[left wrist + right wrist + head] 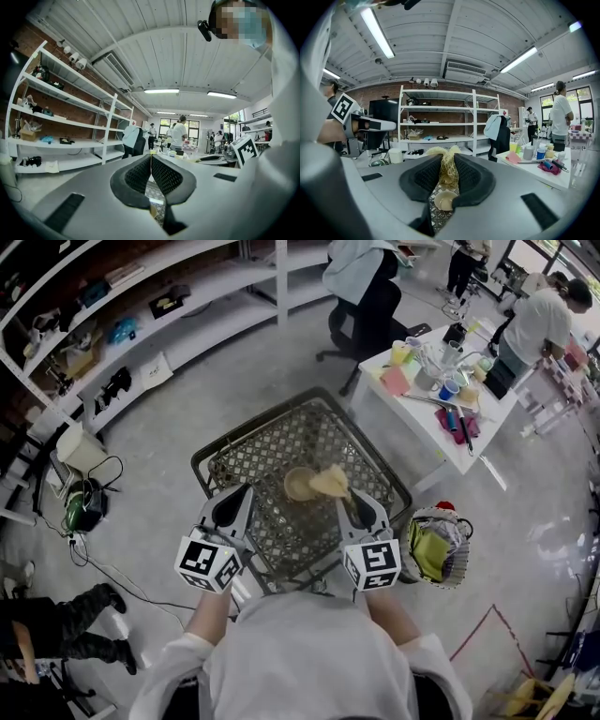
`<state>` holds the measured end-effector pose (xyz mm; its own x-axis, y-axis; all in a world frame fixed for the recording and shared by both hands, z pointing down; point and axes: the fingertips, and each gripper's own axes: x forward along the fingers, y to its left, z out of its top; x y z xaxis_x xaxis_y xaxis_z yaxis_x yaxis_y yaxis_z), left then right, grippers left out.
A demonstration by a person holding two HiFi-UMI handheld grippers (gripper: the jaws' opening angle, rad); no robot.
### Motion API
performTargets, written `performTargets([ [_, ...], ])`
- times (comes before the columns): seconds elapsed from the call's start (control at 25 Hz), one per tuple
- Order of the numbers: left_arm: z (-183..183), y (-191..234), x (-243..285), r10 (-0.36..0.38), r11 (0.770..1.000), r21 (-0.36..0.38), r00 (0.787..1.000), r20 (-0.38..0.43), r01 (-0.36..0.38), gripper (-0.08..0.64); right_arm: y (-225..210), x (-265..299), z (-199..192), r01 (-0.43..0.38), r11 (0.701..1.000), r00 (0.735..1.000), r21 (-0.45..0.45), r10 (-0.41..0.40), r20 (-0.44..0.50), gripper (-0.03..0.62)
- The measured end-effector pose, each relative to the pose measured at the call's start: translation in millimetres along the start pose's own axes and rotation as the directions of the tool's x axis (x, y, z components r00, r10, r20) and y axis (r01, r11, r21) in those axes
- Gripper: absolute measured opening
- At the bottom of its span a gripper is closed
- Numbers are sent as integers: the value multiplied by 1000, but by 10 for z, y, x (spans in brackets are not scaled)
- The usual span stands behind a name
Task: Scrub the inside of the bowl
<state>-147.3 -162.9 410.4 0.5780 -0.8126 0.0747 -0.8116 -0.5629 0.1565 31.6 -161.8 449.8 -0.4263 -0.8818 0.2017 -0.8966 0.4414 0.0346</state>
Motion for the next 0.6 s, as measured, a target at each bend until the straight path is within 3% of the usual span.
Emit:
performTargets([
  [0.6,-37,46,-39,15,999,-37,1000,3,-14,34,-16,-26,-12,19,1000,1000,-5,-19,-9,89],
])
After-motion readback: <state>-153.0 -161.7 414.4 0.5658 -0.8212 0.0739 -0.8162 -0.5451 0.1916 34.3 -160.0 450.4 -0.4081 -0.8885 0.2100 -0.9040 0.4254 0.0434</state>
